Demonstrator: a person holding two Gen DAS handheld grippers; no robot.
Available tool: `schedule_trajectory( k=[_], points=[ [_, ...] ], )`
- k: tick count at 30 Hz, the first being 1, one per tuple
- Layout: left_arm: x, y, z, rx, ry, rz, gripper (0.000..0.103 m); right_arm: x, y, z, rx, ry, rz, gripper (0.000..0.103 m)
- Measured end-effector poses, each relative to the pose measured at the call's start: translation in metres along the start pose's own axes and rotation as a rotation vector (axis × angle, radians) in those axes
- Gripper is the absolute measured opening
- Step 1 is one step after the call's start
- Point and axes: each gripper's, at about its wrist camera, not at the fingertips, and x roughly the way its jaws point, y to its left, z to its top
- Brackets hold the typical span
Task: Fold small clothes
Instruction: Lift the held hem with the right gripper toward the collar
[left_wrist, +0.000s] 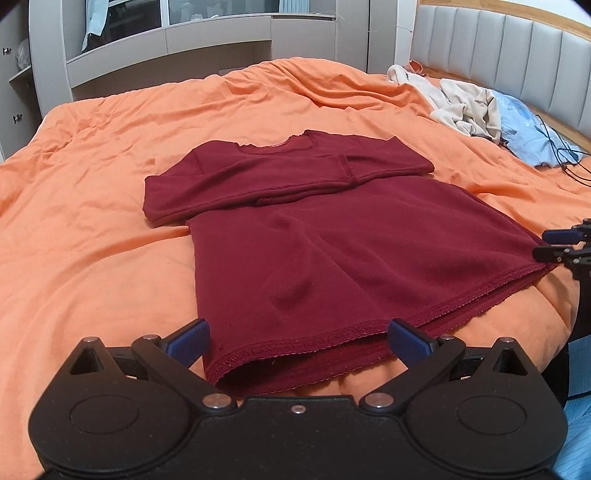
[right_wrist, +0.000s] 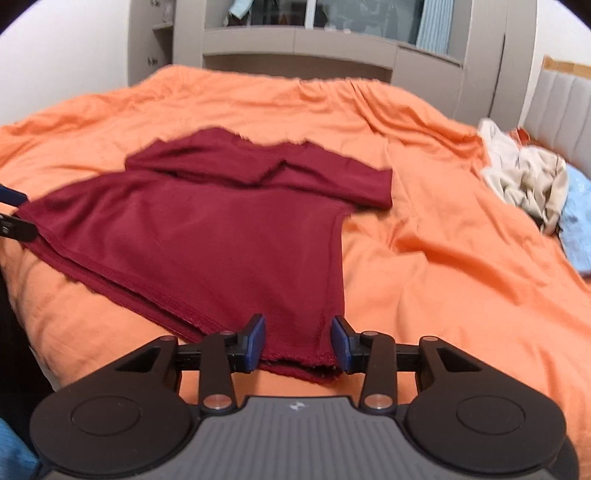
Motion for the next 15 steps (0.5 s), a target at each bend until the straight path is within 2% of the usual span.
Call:
schedule_trajectory(
  k=[2,3,4,7,11,15],
  points=[
    [0.001,0.0,0.0,-0.001,0.003,-0.001,0.102,0.005,-0.005,-0.002,0.047,0.018,0.023,0.034],
    [0.001,0.0,0.0,0.0,0.004,-0.002,0.102,0.006,-0.006,-0.003,0.051,0.02,0.022,0.019],
    [0.001,-0.001,0.0,0.001,0.004,-0.002,0.102,0.005,-0.005,-0.003,0.038,0.014,0.006,0.012],
    [0.002,-0.003,0.001,0.004,0.006,-0.007,0.102,-0.004,-0.006,-0.002,0.023,-0.019,-0.016,0.007],
    [0.002,-0.005,0.001,0.014,0.004,-0.009,0.102,-0.02,-0.018,0.001,0.031,-0.051,-0.06,0.006],
    [-0.001,-0.007,0.001,0.025,0.0,-0.016,0.102,-0.018,-0.03,0.003,0.044,-0.041,-0.079,0.006]
  ],
)
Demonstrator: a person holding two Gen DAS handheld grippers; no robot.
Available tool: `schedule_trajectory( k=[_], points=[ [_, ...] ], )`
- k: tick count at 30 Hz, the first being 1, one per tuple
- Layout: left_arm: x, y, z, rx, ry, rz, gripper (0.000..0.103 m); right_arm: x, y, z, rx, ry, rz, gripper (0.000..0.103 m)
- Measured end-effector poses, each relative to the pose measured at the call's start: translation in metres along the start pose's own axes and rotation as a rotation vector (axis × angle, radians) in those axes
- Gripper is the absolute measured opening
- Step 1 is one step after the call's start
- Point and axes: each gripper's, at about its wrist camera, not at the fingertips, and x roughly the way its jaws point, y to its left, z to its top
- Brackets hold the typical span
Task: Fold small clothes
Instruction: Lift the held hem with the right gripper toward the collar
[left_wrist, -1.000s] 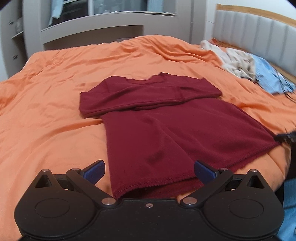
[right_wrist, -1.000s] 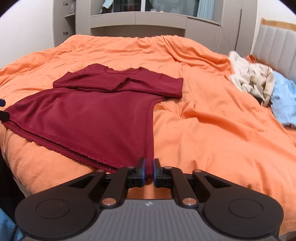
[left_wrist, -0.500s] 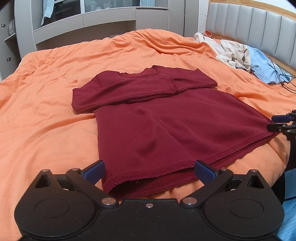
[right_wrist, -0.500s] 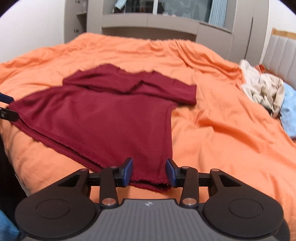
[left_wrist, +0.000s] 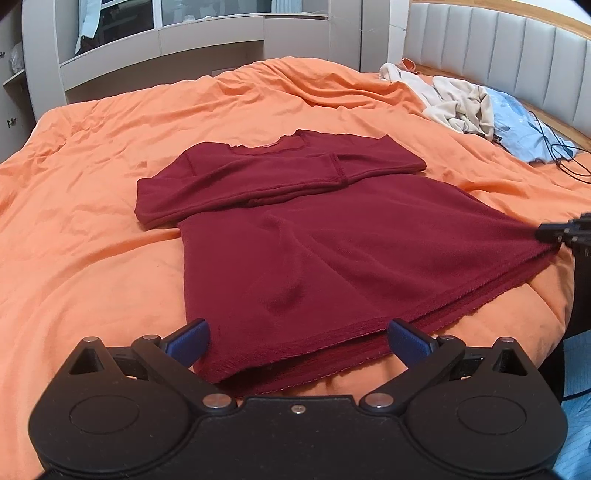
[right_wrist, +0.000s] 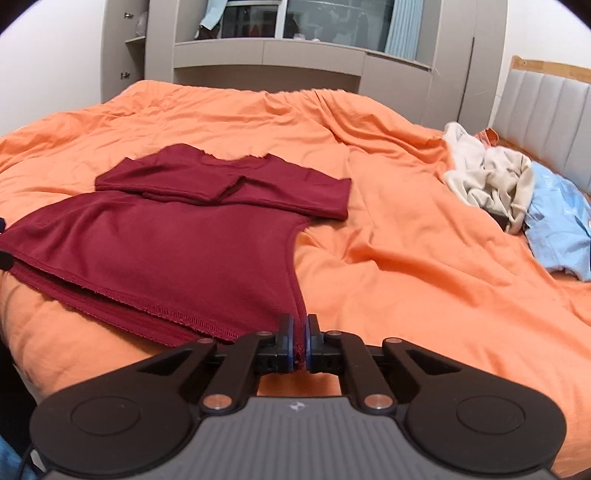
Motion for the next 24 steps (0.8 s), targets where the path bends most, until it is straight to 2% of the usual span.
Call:
schedule_trajectory(
  k=[5,9,11,13,14,16,18,22,24],
  points=[
    [0.001,-0.002,-0.002,0.018,0.009,-0.008,0.102,0.018,-0.007,-0.006,0.046,0.033,0.0,0.006],
    [0.002,-0.004,-0.006,0.042,0.022,-0.009,0.102,0.018,-0.005,-0.007,0.025,0.037,0.024,0.01],
    [0.003,-0.005,-0.008,0.054,0.025,-0.009,0.102,0.013,-0.004,-0.008,-0.001,0.026,0.047,0.02],
    [0.005,-0.007,-0.008,0.072,0.033,0.002,0.102,0.006,-0.001,-0.009,-0.043,0.011,0.035,0.037],
    [0.006,-0.009,-0.009,0.086,0.037,0.01,0.102,0.002,0.001,-0.01,-0.078,0.003,0.033,0.04],
    [0.008,-0.012,-0.009,0.119,0.046,0.022,0.102,-0.006,0.005,-0.01,-0.144,-0.006,0.034,0.057],
    [0.01,-0.015,-0.01,0.147,0.057,0.029,0.102,-0.014,0.008,-0.01,-0.208,-0.011,0.042,0.067],
    [0.012,-0.015,-0.01,0.164,0.071,0.048,0.102,-0.024,0.022,-0.013,-0.353,-0.008,0.073,0.077],
    [0.014,-0.014,-0.009,0.155,0.077,0.075,0.102,-0.024,0.03,-0.015,-0.418,-0.004,0.081,0.08]
  ],
)
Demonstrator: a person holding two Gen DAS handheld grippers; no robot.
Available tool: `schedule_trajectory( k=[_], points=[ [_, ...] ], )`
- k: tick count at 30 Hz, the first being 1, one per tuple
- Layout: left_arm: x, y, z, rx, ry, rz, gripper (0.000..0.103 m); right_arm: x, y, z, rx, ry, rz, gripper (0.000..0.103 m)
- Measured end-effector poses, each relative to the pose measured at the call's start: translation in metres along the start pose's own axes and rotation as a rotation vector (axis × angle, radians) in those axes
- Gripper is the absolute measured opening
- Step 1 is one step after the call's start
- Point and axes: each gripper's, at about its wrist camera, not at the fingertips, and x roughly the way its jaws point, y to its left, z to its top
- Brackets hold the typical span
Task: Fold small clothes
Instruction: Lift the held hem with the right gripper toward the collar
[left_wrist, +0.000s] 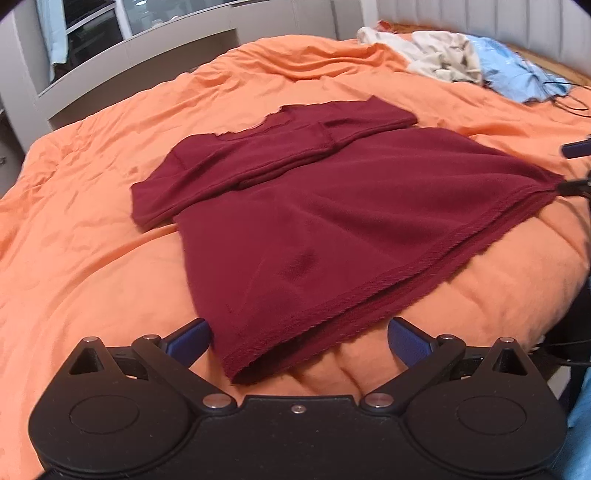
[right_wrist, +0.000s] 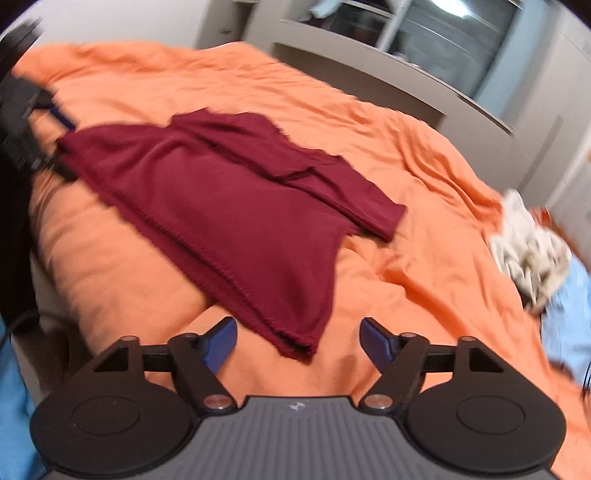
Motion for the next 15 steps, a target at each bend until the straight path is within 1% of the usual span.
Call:
schedule_trajectory(
  k=[2,5,6,7,8,9,10,11,13,15],
  points=[
    [0.0,0.002,0.001,-0.011,-0.002,0.011,0.102,0.007,0.006,0.001,-0.049,0.01,-0.012,0.08],
    [-0.001,0.002,0.001,-0.003,-0.008,0.035,0.102,0.019,0.013,0.003,-0.063,0.01,-0.048,0.078],
    [-0.001,0.001,0.001,0.007,-0.01,0.046,0.102,0.023,0.015,0.004,-0.059,0.004,-0.059,0.074],
    [-0.002,0.0,0.001,0.017,-0.013,0.054,0.101,0.026,0.016,0.004,-0.053,-0.003,-0.069,0.065],
    [-0.003,-0.001,0.001,0.024,-0.016,0.065,0.101,0.03,0.017,0.004,-0.048,-0.009,-0.074,0.058],
    [-0.004,-0.002,0.001,0.029,-0.018,0.078,0.101,0.033,0.017,0.005,-0.044,-0.01,-0.074,0.047],
    [-0.005,-0.002,0.001,0.034,-0.021,0.088,0.101,0.034,0.017,0.006,-0.041,-0.014,-0.074,0.039],
    [-0.005,-0.003,0.001,0.039,-0.023,0.093,0.101,0.034,0.017,0.008,-0.035,-0.03,-0.075,0.036],
    [-0.007,-0.003,0.0,0.047,-0.026,0.099,0.1,0.031,0.013,0.011,-0.015,-0.066,-0.069,0.023],
    [-0.008,-0.006,0.0,0.066,-0.032,0.108,0.1,0.026,0.007,0.015,0.01,-0.107,-0.067,0.02]
  ],
)
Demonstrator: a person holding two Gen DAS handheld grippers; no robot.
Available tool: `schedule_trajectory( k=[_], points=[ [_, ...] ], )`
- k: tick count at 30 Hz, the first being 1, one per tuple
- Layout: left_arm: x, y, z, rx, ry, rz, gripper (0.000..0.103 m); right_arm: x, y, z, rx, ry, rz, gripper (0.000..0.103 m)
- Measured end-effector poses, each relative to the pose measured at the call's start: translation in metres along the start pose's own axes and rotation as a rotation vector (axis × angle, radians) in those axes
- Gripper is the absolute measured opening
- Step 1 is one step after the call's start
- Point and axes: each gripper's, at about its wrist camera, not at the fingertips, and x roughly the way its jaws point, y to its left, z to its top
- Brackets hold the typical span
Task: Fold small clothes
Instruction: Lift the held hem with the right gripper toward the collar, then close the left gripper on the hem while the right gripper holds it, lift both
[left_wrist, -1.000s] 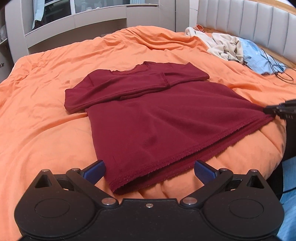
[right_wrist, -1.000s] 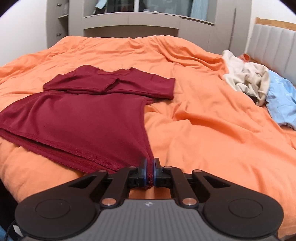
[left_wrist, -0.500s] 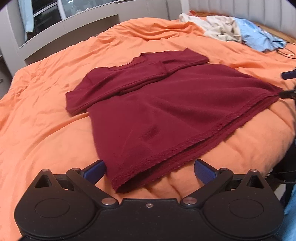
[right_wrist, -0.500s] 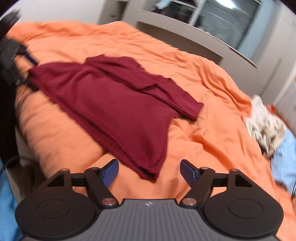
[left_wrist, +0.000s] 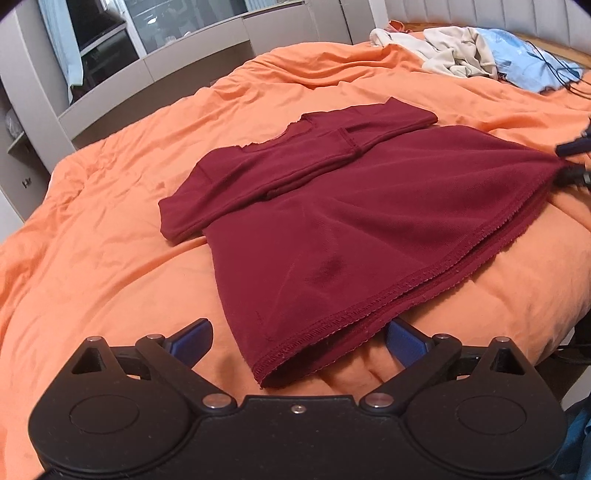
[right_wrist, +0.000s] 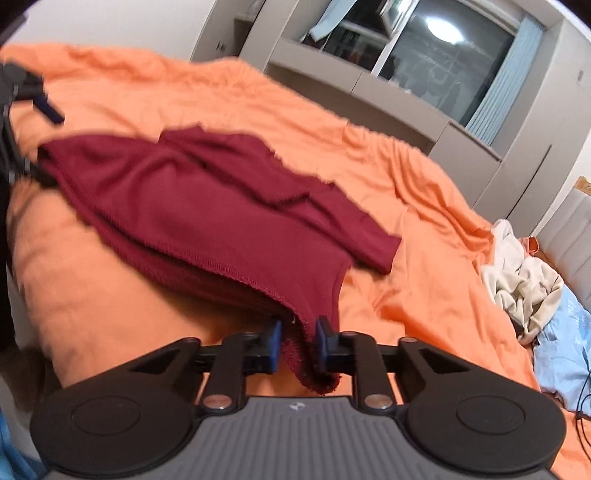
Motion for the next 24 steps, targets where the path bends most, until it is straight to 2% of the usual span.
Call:
schedule_trajectory(
  k=[5,8,13,14,19,24],
  points=[
    [0.001,-0.008,0.002,0.037,-0.021,0.025,0.096,-0.009,-0.012,0.011,0.045,-0.076,-0.017,0.017],
    [0.003,-0.007,0.005,0.021,-0.029,0.019,0.085,-0.011,-0.013,0.014,0.045,-0.091,-0.029,0.017],
    [-0.001,-0.002,0.006,-0.006,-0.05,-0.008,0.053,-0.01,-0.012,0.01,0.057,-0.084,-0.038,0.016],
    [-0.002,-0.001,0.005,-0.014,-0.054,-0.007,0.05,-0.01,-0.011,0.009,0.061,-0.083,-0.039,0.016],
    [-0.01,0.007,0.002,-0.059,-0.081,0.03,0.016,-0.014,-0.007,0.006,0.078,-0.105,-0.052,0.012],
    [-0.028,0.017,0.005,-0.155,-0.203,0.058,0.007,-0.033,-0.008,0.01,0.099,-0.232,-0.119,0.009]
  ],
)
